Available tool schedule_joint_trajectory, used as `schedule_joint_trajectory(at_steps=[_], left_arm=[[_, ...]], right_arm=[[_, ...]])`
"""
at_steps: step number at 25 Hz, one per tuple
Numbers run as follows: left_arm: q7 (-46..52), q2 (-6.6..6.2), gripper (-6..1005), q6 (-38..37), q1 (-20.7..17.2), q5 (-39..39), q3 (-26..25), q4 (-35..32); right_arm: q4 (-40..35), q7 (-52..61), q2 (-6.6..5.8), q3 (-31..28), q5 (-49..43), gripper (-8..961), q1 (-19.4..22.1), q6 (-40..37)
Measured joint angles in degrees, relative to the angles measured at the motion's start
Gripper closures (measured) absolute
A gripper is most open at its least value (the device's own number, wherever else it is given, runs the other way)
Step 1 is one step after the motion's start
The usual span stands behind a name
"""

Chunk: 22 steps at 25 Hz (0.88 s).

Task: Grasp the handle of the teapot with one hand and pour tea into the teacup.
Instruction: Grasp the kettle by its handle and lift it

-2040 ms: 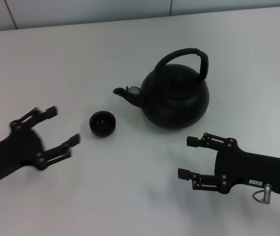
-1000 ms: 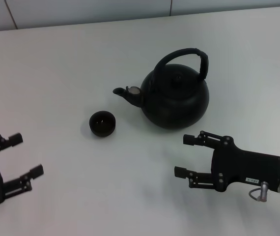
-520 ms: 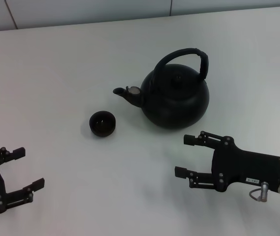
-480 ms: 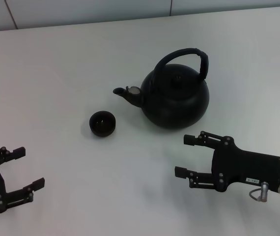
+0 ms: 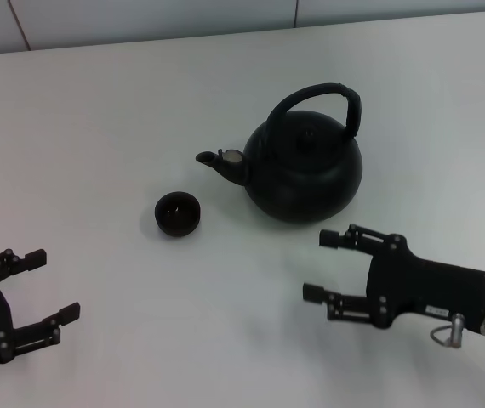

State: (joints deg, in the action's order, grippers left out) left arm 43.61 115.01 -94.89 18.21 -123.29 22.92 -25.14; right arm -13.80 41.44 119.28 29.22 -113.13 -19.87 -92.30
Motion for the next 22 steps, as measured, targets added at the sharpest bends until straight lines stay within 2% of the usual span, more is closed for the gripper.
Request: schedule_joint_trajectory(at_steps=[1, 2, 4, 5, 8, 9, 14, 15, 22], left_arm=[[0.06, 0.04, 140, 0.01, 0.0, 0.02, -0.05, 0.0], [0.16, 0.14, 140, 0.05, 0.0, 0.05, -0.1, 0.0], [0.25, 0.34, 140, 0.1, 0.0, 0.11, -0.15, 0.0], [0.25, 0.34, 140, 0.1, 0.0, 0.11, -0.15, 0.0], [0.49, 0.48, 140, 0.13, -0.01, 0.09, -0.15, 0.0], [0.51, 0.5, 140, 0.09, -0.01, 0.09, -0.16, 0.0], [0.47, 0.5, 140, -0.11, -0.02, 0.1, -0.16, 0.0], [0.43, 0.49, 140, -0.17, -0.01, 0.1, -0.16, 0.0], [0.3, 0.47, 140, -0.37, -0.02, 0.14, -0.16, 0.0]], right_arm=[[0.0, 0.0, 0.0, 0.0, 0.0, 140, 0.0, 0.0], [1.73, -2.17, 0.05, -2.73, 0.16, 140, 0.02, -0.19], [11.61, -14.92, 0.15, -14.89, 3.09, 140, 1.35, 0.1], [11.61, -14.92, 0.15, -14.89, 3.09, 140, 1.35, 0.1], [20.1, -25.12, 0.26, -22.82, 7.21, 140, 3.2, 1.86], [25.2, -31.1, 0.35, -26.64, 9.92, 139, 4.34, 3.47], [31.75, -39.96, 0.46, -31.0, 13.69, 139, 5.52, 6.55], [34.93, -44.71, 0.47, -32.5, 15.41, 139, 5.92, 8.67], [36.97, -48.06, 0.5, -32.92, 15.94, 140, 5.76, 10.58]])
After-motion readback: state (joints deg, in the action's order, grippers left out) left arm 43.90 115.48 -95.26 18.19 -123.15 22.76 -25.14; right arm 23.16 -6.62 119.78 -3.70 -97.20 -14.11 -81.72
